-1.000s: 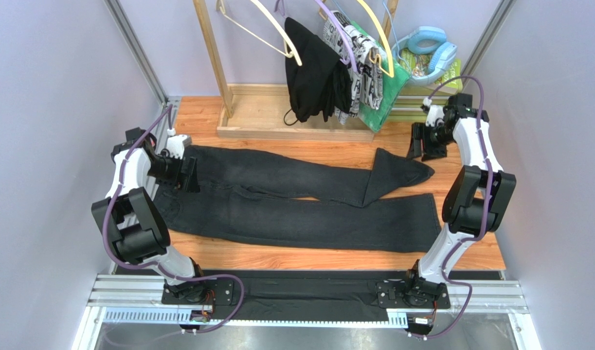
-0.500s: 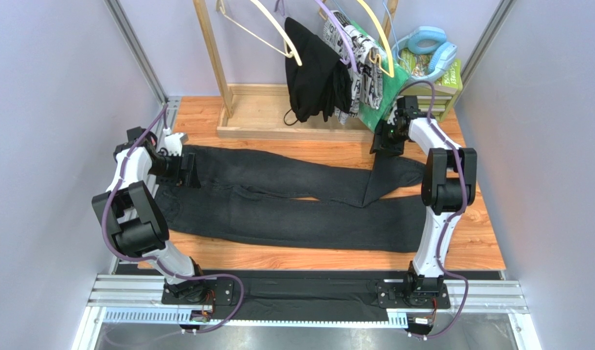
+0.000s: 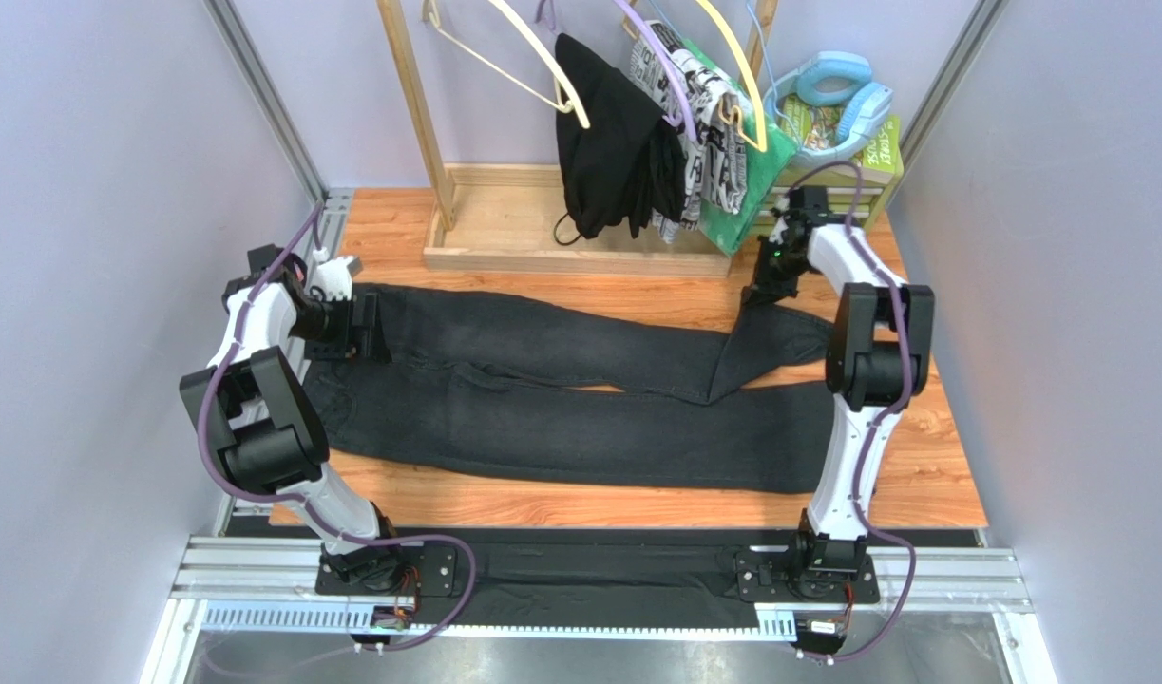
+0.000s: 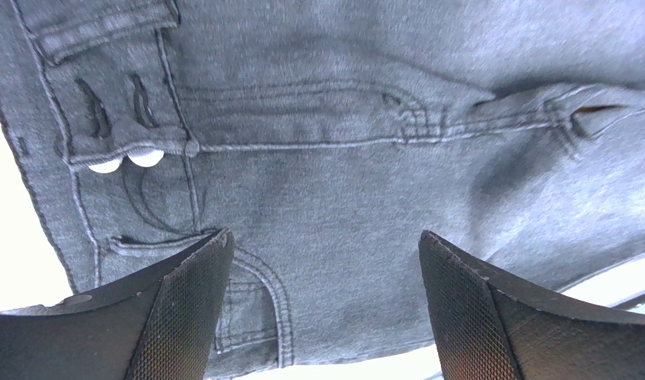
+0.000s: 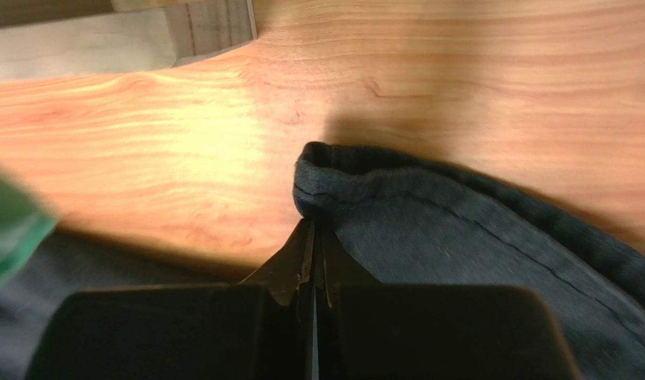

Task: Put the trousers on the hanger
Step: Move the trousers to the center of the board

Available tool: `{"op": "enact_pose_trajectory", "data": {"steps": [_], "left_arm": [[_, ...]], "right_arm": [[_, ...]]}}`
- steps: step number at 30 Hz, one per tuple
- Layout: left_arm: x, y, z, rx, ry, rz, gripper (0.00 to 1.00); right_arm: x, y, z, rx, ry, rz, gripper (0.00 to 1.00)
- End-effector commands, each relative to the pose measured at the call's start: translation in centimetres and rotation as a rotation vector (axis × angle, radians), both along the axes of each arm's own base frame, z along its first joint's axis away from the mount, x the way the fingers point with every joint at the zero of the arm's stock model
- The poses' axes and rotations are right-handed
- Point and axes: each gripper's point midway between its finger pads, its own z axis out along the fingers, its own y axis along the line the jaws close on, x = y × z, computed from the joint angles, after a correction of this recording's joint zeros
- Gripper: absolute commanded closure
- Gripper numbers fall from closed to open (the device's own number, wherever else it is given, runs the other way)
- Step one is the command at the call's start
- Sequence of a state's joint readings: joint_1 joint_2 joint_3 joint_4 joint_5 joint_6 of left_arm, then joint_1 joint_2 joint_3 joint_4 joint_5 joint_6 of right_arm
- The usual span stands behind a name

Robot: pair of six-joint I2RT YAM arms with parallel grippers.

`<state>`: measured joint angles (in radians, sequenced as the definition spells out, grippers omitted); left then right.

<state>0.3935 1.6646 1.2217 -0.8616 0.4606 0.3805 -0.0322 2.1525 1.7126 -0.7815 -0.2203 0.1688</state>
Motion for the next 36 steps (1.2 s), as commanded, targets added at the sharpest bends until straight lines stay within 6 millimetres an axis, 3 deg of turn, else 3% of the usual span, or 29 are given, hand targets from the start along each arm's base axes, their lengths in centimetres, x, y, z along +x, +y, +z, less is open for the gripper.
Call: {"op": "enact_pose_trajectory", "data": {"steps": [1,2,5,7,8,11,12,13,16,18,21,22,23,26,30,31,32,35,36], "left_arm": [[2.3,-0.3,2.4,-0.038,-0.086,0.028,0.09],[2.5,-0.2,2.5,-0.036,-0.101,0.030,0.09],[2.6,-0.2,2.6,-0.033,-0.117,0.035,0.11],[2.3,-0.4,2.3,-0.040,-0.112,0.042,0.12],[2.3,-0.3,2.2,-0.036,-0.116,0.043,0.13],[1.8,0.0,1.6,-0.021,-0.099,0.048,0.15],[1.5,0.1,1.4,-0.019,-0.097,0.043,0.15],[1.4,0.3,1.4,-0.010,-0.096,0.042,0.17],[1.2,0.3,1.2,-0.005,-0.092,0.006,0.20],[1.5,0.3,1.3,0.000,-0.097,-0.026,0.22],[2.3,0.7,1.1,0.033,-0.089,-0.056,0.23],[2.6,0.8,0.9,0.058,-0.079,-0.066,0.24],[3.2,1.1,0.7,0.070,-0.073,-0.070,0.24],[4.4,2.0,0.4,0.125,-0.034,-0.074,0.25],[5.0,2.1,1.2,0.127,-0.033,-0.096,0.31],[5.0,2.0,1.3,0.121,-0.036,-0.117,0.32],[5.6,1.9,2.1,0.116,-0.059,-0.131,0.32],[7.1,0.6,3.6,0.045,-0.111,-0.206,0.29],[7.7,-0.2,4.2,0.006,-0.143,-0.232,0.25]], "right_arm": [[1.2,-0.2,12.0,0.236,-0.269,0.049,1.00],[1.2,-0.3,14.8,0.264,-0.353,0.081,1.00],[0.3,-0.1,19.3,0.384,-0.471,0.172,1.00],[-1.2,0.2,20.3,0.441,-0.497,0.263,1.00],[-3.1,0.3,20.0,0.449,-0.448,0.273,1.00],[-8.2,-1.6,16.0,0.373,-0.335,0.314,1.00],[-9.4,-3.6,14.3,0.312,-0.289,0.279,1.00],[-11.5,-4.3,11.9,0.300,-0.214,0.262,1.00],[-14.8,-8.8,8.0,0.175,-0.119,0.225,1.00],[-15.1,-12.5,6.5,0.098,-0.084,0.149,1.00],[-14.0,-15.7,5.1,0.074,-0.051,0.059,1.00],[-13.6,-16.0,3.8,0.087,-0.020,0.048,1.00],[-12.7,-16.5,4.2,0.083,-0.031,0.045,1.00],[-12.1,-16.8,2.6,0.067,0.056,0.060,1.00],[-14.7,-17.6,1.3,0.021,0.173,0.170,0.96],[-15.6,-17.4,1.6,0.027,0.199,0.188,0.92],[-15.7,-17.7,2.0,0.023,0.190,0.198,0.72],[-13.6,-17.8,4.6,0.007,0.069,0.202,0.43],[-11.8,-17.8,6.3,0.007,-0.015,0.198,0.41]]}}
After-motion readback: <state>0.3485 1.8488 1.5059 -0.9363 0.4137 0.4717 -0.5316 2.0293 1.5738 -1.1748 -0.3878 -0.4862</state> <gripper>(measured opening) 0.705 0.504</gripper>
